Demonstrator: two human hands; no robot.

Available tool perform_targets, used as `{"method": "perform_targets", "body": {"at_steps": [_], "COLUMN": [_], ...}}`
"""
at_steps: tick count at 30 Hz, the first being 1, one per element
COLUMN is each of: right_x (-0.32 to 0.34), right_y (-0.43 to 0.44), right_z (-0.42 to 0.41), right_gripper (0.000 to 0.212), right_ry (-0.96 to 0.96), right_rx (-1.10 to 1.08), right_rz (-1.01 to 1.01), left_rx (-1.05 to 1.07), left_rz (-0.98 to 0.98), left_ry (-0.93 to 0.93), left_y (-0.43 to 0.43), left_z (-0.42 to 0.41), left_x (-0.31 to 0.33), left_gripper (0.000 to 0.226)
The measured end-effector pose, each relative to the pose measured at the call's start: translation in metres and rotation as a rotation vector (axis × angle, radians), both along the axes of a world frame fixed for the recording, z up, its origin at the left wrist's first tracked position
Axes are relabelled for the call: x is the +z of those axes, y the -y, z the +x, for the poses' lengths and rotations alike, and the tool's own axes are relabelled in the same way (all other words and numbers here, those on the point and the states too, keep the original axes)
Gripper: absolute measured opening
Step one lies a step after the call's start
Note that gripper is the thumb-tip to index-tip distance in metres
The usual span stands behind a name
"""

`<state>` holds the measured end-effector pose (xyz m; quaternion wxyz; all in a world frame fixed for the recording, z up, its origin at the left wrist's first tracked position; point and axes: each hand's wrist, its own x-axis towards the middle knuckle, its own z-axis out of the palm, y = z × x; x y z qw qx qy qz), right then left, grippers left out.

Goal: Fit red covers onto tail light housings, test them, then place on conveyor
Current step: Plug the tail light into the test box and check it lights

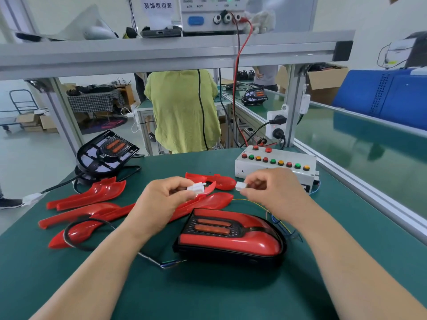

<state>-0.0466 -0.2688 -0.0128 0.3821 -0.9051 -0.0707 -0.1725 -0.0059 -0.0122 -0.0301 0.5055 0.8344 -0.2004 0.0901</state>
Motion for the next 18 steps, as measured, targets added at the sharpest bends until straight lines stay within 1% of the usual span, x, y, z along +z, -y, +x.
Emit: {"method": "perform_targets", "body": {"at_steps": [3,8,11,13,15,17,18], "right_x": [-0.004,-0.012,-0.017,-0.02,-0.021,-0.022,-0.022], "right_y": [0.002,0.014,0.017,0.018,0.018,0.017,0.016], "right_z": [0.003,0.009,0.012,0.013,0.012,0.012,0.012], "right_gripper": [0.019,0.007,0.012,0.02,0.031,0.039,0.038], "right_ry": [-0.019,-0.081,-0.173,-0.276,-0.338,-0.306,-0.261], "right_rx": [-0.029,-0.11,-0.129,-0.113,-0.097,-0.099,-0.109], "right_rz": [-0.037,-0.103,-0.132,-0.228,-0.334,-0.328,-0.312], "left_rx": [-0.009,0.031,0.05,0.049,0.053,0.075,0.1], "left_rz": [0.034,0.123,0.236,0.327,0.381,0.398,0.411], "left_ry": [-0.023,-0.029,-0.079,-0.08,-0.074,-0.072,-0.077], "left_y": [0.005,0.004,0.005,0.006,0.006,0.005,0.005], "left_z": [-0.002,0.0,0.0,-0.001,-0.002,-0.004,-0.007], "left_x": [-0.003,-0.011,-0.013,-0.013,-0.01,-0.006,-0.003], "left_gripper": [0.017,0.035,0.029,0.028,0.021,0.013,0.008]}}
